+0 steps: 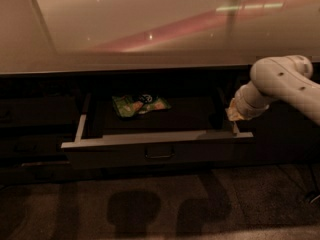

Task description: Open top drawer

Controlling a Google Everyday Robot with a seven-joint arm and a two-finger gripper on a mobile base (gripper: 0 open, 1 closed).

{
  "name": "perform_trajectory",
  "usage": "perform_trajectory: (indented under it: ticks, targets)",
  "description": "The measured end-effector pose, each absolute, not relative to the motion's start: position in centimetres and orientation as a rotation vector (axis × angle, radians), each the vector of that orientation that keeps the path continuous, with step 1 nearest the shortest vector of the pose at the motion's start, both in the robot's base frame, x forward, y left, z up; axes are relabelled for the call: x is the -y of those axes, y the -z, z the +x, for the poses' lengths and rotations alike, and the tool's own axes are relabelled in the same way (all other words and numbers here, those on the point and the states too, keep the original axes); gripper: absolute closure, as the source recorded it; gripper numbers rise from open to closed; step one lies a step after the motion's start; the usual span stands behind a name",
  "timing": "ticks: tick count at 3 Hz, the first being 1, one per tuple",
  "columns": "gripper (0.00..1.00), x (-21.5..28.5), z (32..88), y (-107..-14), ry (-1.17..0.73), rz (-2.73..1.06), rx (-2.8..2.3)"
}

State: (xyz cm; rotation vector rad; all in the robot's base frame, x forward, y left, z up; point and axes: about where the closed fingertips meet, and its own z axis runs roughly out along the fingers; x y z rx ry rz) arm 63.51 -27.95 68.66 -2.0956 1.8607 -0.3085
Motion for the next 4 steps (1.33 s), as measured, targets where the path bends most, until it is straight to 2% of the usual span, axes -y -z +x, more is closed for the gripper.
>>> perform_trajectory:
  ticks: [2, 3, 4]
  targets:
    - [1.0, 28.4, 64.5, -67.7, 0.289, -2.109, -1.905]
    - [1.0, 27.0, 64.5, -67.8, 0.285, -2.147, -1.888]
    - [1.0, 22.6, 64.3, -67.9, 0.309, -2.235, -1.811]
